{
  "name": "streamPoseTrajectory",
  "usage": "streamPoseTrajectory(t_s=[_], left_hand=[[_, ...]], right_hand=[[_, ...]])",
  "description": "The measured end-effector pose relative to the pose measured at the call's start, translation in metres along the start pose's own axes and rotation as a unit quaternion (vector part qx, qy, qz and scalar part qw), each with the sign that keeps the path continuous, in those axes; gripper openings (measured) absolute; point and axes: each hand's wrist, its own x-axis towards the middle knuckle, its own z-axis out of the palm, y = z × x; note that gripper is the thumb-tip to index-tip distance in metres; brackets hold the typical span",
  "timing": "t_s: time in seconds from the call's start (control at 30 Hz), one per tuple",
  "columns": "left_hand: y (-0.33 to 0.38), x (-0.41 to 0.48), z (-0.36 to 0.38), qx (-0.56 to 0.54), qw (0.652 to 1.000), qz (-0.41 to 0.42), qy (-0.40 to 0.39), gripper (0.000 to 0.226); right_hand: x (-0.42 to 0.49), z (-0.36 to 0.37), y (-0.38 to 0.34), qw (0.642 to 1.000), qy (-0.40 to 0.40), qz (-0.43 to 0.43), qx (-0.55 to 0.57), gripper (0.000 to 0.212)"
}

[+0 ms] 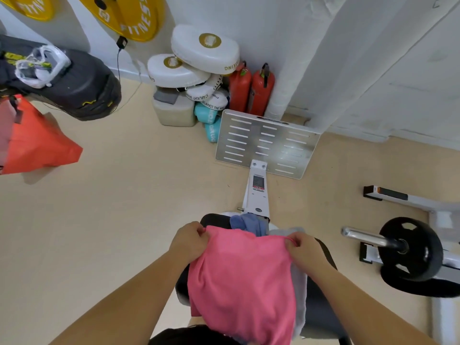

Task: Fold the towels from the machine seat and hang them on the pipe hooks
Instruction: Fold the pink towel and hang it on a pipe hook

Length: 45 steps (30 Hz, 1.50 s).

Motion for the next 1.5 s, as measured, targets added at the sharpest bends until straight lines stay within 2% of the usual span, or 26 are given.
streamPoseTrajectory(t_s=[0.1,0.3,0.37,0.47,0.53,0.6,0.67,0.77,0.9,1.0,1.07,1.3,1.5], left_hand=[[0.006,0.006,0.008,0.021,0.999,-0.011,0.025,0.032],[0.009,0.018,0.011,0.068,0.997,-0.002,-0.033,0.066],[0.011,0.02,0.011,0.073,0.996,0.001,-0.043,0.056],[0.015,0.016,0.004,0.074,0.997,0.007,-0.036,0.023],[0.016,0.014,-0.002,0.062,0.998,0.018,-0.017,0.015],[0.015,0.011,-0.01,0.035,0.999,0.037,-0.003,0.025],[0.014,0.004,-0.02,-0.032,0.997,0.063,-0.005,0.025],[0.009,-0.009,-0.033,-0.12,0.99,0.073,-0.002,0.024],[0.015,-0.039,-0.046,-0.157,0.982,0.097,0.028,0.009],[0.026,-0.069,-0.057,-0.2,0.972,0.122,0.023,0.008],[0.032,-0.094,-0.066,-0.185,0.97,0.154,0.025,0.008],[0.04,-0.204,-0.09,-0.205,0.953,0.217,0.049,0.014],[0.048,-0.282,-0.108,-0.203,0.93,0.292,0.099,0.015]], right_hand=[[0.013,0.007,0.001,0.998,-0.05,0.011,-0.041,0.013],[0.038,0.022,-0.007,0.987,-0.139,-0.004,-0.076,0.052],[0.045,0.022,-0.011,0.981,-0.172,0.001,-0.091,0.045],[0.048,0.022,-0.011,0.977,-0.176,-0.021,-0.117,0.015],[0.047,0.022,-0.01,0.977,-0.172,-0.035,-0.124,0.019],[0.043,0.019,-0.01,0.976,-0.172,-0.059,-0.12,0.029],[0.035,0.014,-0.011,0.984,-0.15,-0.058,-0.077,0.031],[0.021,-0.001,-0.009,0.992,-0.099,-0.063,0.051,0.013],[-0.013,-0.034,-0.003,0.978,-0.064,-0.068,0.186,0.011],[-0.042,-0.057,0.0,0.969,-0.072,-0.076,0.225,0.01],[-0.063,-0.07,0.003,0.959,-0.087,-0.083,0.256,0.012],[-0.145,-0.11,0.02,0.924,-0.123,-0.156,0.327,0.046],[-0.204,-0.155,0.012,0.901,-0.097,-0.241,0.348,0.039]])
